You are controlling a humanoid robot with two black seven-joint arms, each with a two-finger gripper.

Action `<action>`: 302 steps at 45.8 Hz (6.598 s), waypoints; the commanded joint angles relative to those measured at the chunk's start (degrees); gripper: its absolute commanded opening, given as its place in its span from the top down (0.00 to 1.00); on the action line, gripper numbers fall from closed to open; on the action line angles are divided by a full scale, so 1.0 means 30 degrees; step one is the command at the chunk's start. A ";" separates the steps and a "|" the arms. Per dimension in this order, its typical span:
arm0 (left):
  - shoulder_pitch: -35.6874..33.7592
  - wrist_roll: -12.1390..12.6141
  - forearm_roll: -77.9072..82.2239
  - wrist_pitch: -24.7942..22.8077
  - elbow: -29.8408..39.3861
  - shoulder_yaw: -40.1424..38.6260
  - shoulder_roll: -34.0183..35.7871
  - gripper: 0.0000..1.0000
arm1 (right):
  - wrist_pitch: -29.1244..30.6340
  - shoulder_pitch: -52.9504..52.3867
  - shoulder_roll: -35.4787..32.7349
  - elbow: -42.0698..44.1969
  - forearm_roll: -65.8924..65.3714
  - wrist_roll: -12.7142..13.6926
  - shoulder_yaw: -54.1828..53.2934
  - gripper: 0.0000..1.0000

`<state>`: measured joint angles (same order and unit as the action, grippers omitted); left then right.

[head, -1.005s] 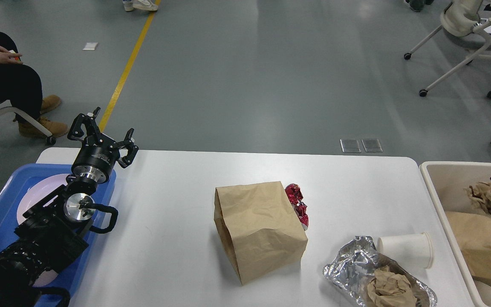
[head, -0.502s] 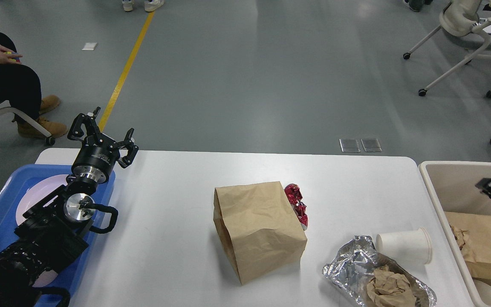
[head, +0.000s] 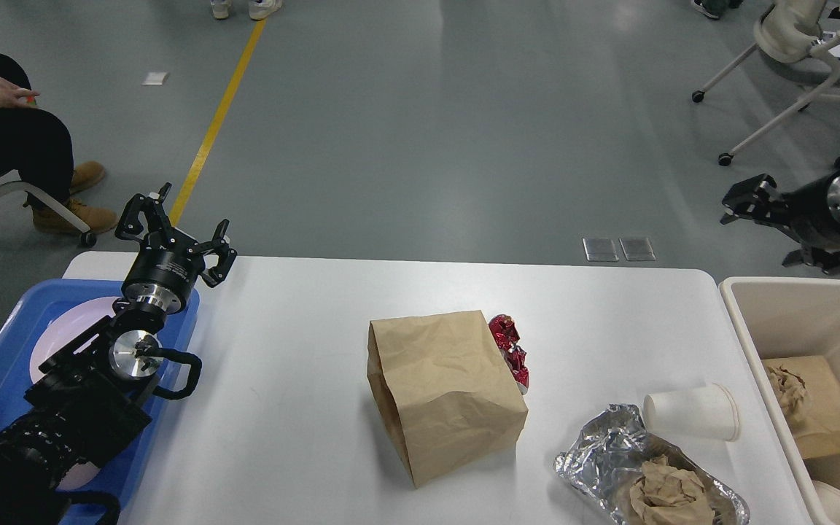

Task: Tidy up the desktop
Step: 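Lower the right gripper onto the white paper cup near the bin and grasp, then lift the white cup with the right gripper and drop it in the bin, then reach the right gripper down to the foil tray and grasp it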

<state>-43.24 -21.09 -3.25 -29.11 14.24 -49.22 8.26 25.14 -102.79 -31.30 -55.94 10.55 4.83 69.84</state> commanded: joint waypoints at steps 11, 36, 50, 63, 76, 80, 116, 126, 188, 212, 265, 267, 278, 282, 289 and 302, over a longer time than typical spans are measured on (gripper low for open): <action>-0.0001 0.0000 -0.0001 0.0005 0.0000 0.0000 0.0000 0.04 | 0.7120 -0.0519 0.0388 -0.0924 0.0642 -0.0057 -0.0162 0.00; -0.0001 0.0000 -0.0001 0.0005 0.0000 0.0000 0.0000 0.03 | 0.1233 1.0912 -0.2867 -0.0221 0.2695 0.0001 -0.8014 0.00; -0.0001 0.0000 -0.0001 0.0005 0.0000 0.0000 0.0000 0.04 | -0.1405 1.2524 -0.2253 0.1125 0.3603 0.0031 -0.8367 0.00; 0.0028 0.0000 -0.0001 0.0005 0.0000 0.0000 0.0000 0.04 | -0.1816 1.3960 -0.1167 0.2357 0.3574 0.0031 -0.9040 0.00; 0.0028 0.0000 -0.0001 0.0005 0.0000 0.0000 0.0000 0.03 | -0.2634 1.4107 -0.0670 0.2914 0.3574 0.0060 -0.9217 0.08; 0.0028 0.0000 -0.0001 0.0005 0.0000 0.0000 0.0000 0.03 | -0.3338 1.4283 -0.0465 0.2914 0.3457 0.0060 -0.9187 0.12; 0.0028 0.0000 -0.0001 0.0005 0.0000 0.0000 0.0000 0.03 | -0.2433 1.2147 -0.0814 0.1976 0.3398 0.0089 -0.9158 1.00; 0.0028 0.0000 -0.0001 0.0005 0.0000 0.0000 0.0000 0.03 | 0.1285 0.6936 -0.3771 0.0835 0.3339 0.0235 -0.8193 1.00; -0.0001 0.0000 -0.0001 0.0005 0.0000 0.0000 0.0000 0.03 | -0.5947 1.6832 -0.1227 1.0532 0.2373 0.0089 -0.7518 0.00; 0.0028 0.0000 -0.0001 0.0005 0.0000 0.0000 0.0000 0.03 | -0.0620 0.4650 -0.1110 0.0692 0.0676 0.0177 -0.1277 0.00; 0.0028 0.0000 -0.0001 0.0005 0.0000 0.0000 0.0000 0.04 | 0.1233 1.0913 0.5336 0.1742 0.0146 0.0206 -0.5877 0.00; 0.0028 0.0000 -0.0001 0.0005 0.0000 0.0000 0.0000 0.03 | 0.0823 1.1030 0.5365 0.1742 0.0146 0.0206 -0.5876 0.01; 0.0028 0.0000 -0.0001 0.0005 0.0000 0.0000 0.0000 0.03 | -0.0937 1.1236 0.5366 0.1596 0.0175 0.0206 -0.5877 0.36; -0.0001 0.0000 -0.0001 0.0005 0.0000 0.0000 0.0000 0.03 | -0.0674 1.1236 0.5336 0.1391 0.0175 0.0235 -0.5789 0.90; -0.0001 0.0000 -0.0001 -0.0024 0.0000 0.0000 0.0000 0.03 | -0.0615 1.1236 0.5278 0.1391 0.0175 0.0236 -0.5702 1.00; 0.0028 0.0000 -0.0001 0.0005 0.0000 0.0000 0.0000 0.03 | -0.1991 1.0914 0.5015 0.1449 0.0087 0.0236 -0.5233 1.00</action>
<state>-43.19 -21.09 -3.25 -29.09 14.24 -49.22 8.26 20.78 -69.41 -15.82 -51.57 11.06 5.53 53.32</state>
